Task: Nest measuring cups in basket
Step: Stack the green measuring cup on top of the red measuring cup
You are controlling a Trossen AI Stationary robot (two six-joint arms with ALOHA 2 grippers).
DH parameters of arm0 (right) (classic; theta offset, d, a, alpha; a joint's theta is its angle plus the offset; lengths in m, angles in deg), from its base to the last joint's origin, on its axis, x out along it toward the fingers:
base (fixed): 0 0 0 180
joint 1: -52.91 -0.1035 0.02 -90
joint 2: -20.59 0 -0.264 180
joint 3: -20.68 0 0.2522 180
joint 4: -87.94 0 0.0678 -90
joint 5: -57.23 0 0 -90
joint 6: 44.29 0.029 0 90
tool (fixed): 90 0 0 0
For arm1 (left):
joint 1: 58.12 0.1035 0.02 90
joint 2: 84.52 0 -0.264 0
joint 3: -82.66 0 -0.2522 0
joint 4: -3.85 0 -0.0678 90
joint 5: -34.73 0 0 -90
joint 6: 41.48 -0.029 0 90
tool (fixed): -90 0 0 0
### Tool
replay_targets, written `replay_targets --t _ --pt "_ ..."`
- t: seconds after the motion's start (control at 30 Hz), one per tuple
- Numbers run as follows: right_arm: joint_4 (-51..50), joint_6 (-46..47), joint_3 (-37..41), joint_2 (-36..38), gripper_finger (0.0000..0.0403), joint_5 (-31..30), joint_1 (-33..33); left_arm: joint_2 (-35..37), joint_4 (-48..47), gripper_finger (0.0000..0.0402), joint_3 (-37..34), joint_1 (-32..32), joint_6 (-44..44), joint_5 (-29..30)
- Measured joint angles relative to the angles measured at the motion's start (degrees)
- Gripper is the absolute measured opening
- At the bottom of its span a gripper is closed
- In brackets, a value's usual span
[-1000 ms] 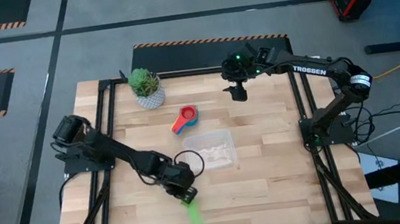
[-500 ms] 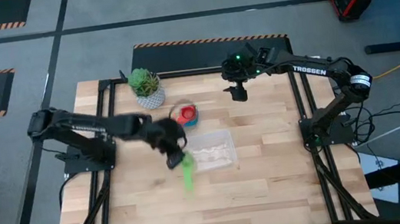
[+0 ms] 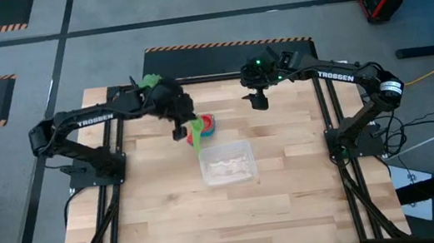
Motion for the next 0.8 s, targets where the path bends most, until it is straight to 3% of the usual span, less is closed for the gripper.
replay_targets --t 0.2,0.37,0.6,0.8 --pt "0.27 0.0 0.0 0.0 0.0305 0.0 0.01 0.0 4.75 0.0002 0.0 3.59 -14.94 -0.21" --pt "0.69 0.0 0.0 0.0 0.0305 0.0 -0.01 -0.02 4.61 0.0002 2.25 4.49 -18.82 -0.88" --pt "1.04 0.0 0.0 0.0 0.0305 0.0 0.01 -3.51 -1.17 0.0002 11.51 4.21 -21.49 -1.89" --pt "1.02 0.02 0.0 0.0 0.0305 0.02 0.01 -12.49 -11.96 0.0002 23.18 4.21 -23.15 -2.08"
